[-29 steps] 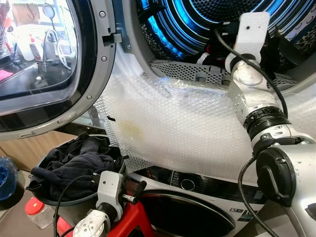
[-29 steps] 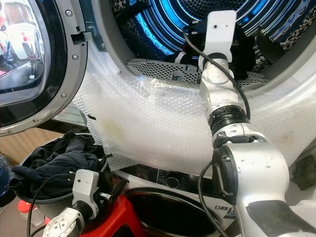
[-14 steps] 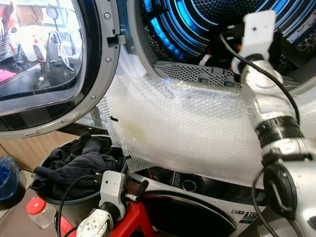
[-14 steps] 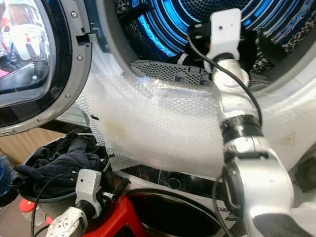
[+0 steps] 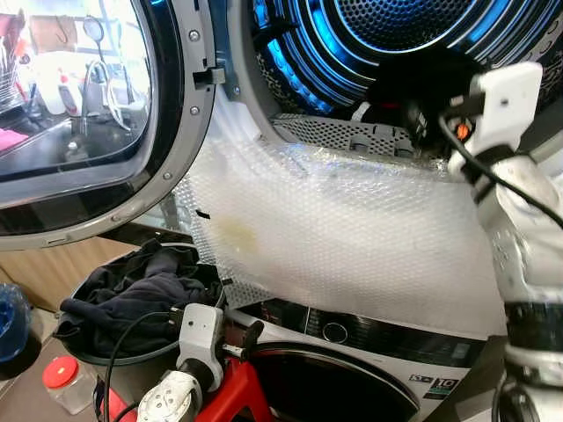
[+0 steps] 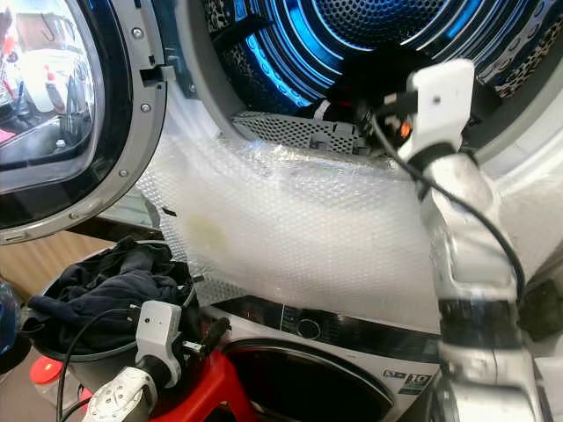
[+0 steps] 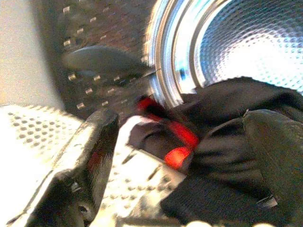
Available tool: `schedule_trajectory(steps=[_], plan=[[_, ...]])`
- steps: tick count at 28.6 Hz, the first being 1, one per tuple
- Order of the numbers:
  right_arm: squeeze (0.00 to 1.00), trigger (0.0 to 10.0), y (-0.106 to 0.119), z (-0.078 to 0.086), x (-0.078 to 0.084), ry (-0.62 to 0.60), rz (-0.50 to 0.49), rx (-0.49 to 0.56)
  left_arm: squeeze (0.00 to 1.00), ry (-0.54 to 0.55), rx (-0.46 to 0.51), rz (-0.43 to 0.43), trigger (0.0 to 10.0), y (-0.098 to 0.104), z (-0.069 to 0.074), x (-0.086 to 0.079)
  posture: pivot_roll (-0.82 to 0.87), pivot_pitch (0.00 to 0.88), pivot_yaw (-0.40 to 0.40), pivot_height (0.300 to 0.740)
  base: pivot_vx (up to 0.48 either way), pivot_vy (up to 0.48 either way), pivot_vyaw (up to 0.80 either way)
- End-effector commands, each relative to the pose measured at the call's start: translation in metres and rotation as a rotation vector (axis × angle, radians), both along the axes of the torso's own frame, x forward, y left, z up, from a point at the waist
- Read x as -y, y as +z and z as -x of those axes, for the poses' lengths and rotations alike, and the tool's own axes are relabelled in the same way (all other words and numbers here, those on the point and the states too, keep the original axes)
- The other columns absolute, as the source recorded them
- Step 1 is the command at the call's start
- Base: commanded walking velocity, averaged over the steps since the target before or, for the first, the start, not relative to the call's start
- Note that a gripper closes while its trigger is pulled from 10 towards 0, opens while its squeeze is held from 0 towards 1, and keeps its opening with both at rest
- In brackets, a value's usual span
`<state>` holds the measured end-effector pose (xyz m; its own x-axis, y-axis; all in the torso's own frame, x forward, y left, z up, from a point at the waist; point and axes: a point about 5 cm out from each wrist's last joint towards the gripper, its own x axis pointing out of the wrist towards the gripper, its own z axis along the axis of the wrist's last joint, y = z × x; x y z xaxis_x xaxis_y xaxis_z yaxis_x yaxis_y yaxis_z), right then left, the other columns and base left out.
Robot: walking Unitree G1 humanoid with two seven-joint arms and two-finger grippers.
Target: Clothes washing
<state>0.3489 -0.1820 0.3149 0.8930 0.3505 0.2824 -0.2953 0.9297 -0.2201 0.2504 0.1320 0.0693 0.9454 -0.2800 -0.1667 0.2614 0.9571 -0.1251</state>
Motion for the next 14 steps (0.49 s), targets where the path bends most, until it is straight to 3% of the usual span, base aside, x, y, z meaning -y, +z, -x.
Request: schedule_trajectory(steps=[1,6,10,12,14], plan=[[0.00,10.0,0.004,0.009,0.001,0.058,0.017,-0.022,1.00,-0.005,-0.075,-0.010,10.0,-0.014,0.004,0.000,0.09,0.023,-0.003,0.740,0.000,0.000,0.00],[0.00,10.0,0.008,0.025,0.003,0.172,0.009,0.006,1.00,0.003,-0.073,-0.006,10.0,-0.015,0.005,0.000,0.09,0.031,-0.010,0.740,0.000,0.000,0.00],[0.00,10.0,0.016,0.052,0.001,0.387,-0.124,0.129,1.00,0.006,-0.076,-0.009,10.0,-0.017,0.006,-0.002,0.08,0.032,-0.007,0.740,0.000,0.000,0.00],[0.00,10.0,0.019,0.075,-0.006,0.575,-0.211,0.175,1.00,0.002,-0.077,-0.012,10.0,-0.017,0.007,-0.002,0.08,0.028,-0.002,0.740,0.000,0.000,0.00],[0.00,10.0,0.019,0.081,-0.009,0.632,-0.245,0.175,1.00,0.001,-0.077,-0.013,10.0,-0.018,0.007,-0.002,0.08,0.028,-0.002,0.740,0.000,0.000,0.00]])
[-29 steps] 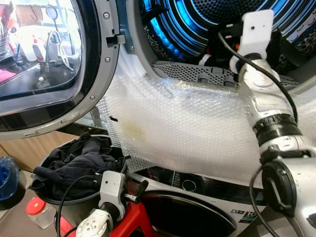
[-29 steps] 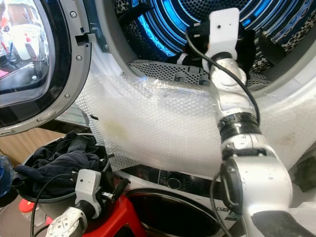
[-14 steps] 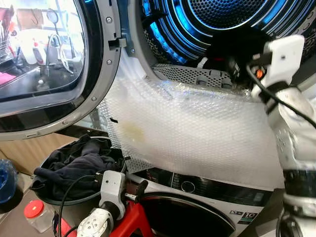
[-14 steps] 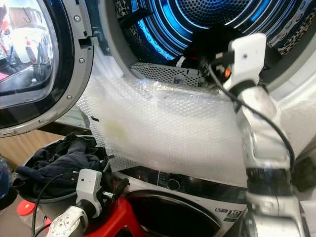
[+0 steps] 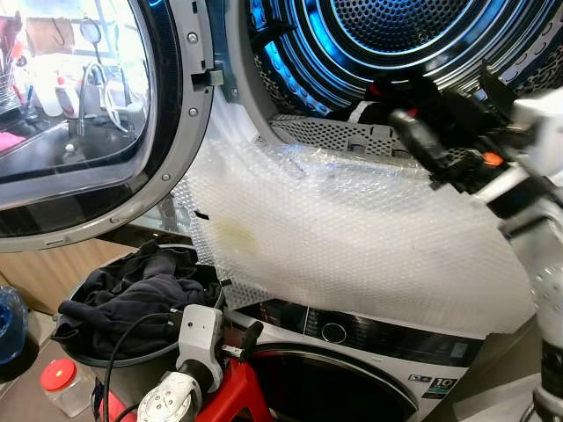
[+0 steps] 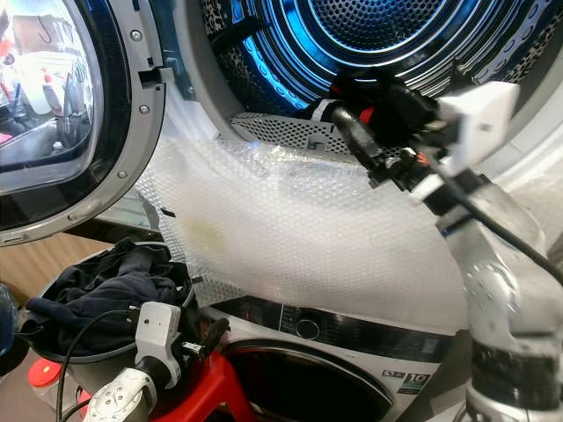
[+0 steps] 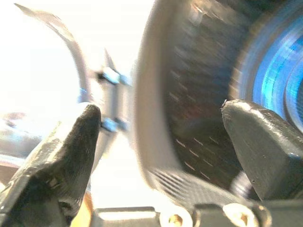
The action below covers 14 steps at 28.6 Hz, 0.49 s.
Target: Clothes washing
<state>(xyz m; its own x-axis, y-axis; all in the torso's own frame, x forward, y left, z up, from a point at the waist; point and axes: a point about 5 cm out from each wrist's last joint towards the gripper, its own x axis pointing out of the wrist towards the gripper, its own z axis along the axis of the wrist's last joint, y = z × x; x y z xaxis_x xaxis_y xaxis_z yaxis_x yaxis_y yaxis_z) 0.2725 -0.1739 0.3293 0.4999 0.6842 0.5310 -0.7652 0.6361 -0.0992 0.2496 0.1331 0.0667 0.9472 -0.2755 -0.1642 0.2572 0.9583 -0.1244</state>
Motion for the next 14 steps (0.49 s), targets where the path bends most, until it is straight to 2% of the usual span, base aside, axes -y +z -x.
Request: schedule_trajectory(steps=[1,3,4,5,6,8,11,12,13,14], plan=[[0.00,10.0,0.001,0.017,-0.006,0.147,-0.046,0.008,1.00,-0.007,-0.079,-0.015,10.0,-0.015,0.006,-0.001,0.08,0.029,0.001,0.740,0.000,0.000,0.00],[0.00,10.0,-0.011,0.028,-0.012,0.250,-0.048,-0.021,1.00,-0.008,-0.079,-0.016,10.0,-0.015,0.006,-0.001,0.08,0.029,-0.001,0.740,0.000,0.000,0.00],[0.00,10.0,-0.024,0.033,-0.016,0.292,-0.017,-0.067,1.00,-0.010,-0.079,-0.017,10.0,-0.015,0.005,-0.001,0.08,0.031,-0.001,0.740,0.000,0.000,0.00],[0.00,10.0,-0.056,0.041,-0.028,0.368,0.064,-0.191,1.00,-0.013,-0.080,-0.019,10.0,-0.016,0.006,-0.002,0.07,0.031,-0.002,0.740,0.000,0.000,0.00],[0.00,10.0,-0.056,0.041,-0.028,0.368,0.064,-0.191,1.00,-0.013,-0.080,-0.019,10.0,-0.016,0.006,-0.002,0.07,0.031,-0.002,0.740,0.000,0.000,0.00],[0.00,10.0,-0.121,0.065,-0.046,0.510,0.238,-0.437,1.00,-0.019,-0.078,-0.021,10.0,-0.017,0.006,-0.001,0.08,0.027,-0.007,0.740,0.000,0.000,0.00],[0.00,10.0,-0.160,0.073,-0.048,0.520,0.278,-0.592,1.00,-0.021,-0.077,-0.020,10.0,-0.017,0.006,0.000,0.08,0.023,-0.010,0.740,0.000,0.000,0.00],[0.00,10.0,-0.188,0.071,-0.047,0.484,0.283,-0.693,1.00,-0.023,-0.074,-0.022,10.0,-0.016,0.006,0.000,0.09,0.015,-0.013,0.740,0.000,0.000,0.00],[0.00,10.0,-0.208,0.072,-0.046,0.459,0.292,-0.759,1.00,-0.025,-0.073,-0.023,10.0,-0.016,0.006,0.000,0.09,0.015,-0.013,0.740,0.000,0.000,0.00],[0.00,10.0,-0.233,0.068,-0.044,0.390,0.291,-0.836,1.00,-0.025,-0.069,-0.026,10.0,-0.016,0.006,-0.001,0.11,0.008,-0.014,0.740,0.000,0.000,0.00]])
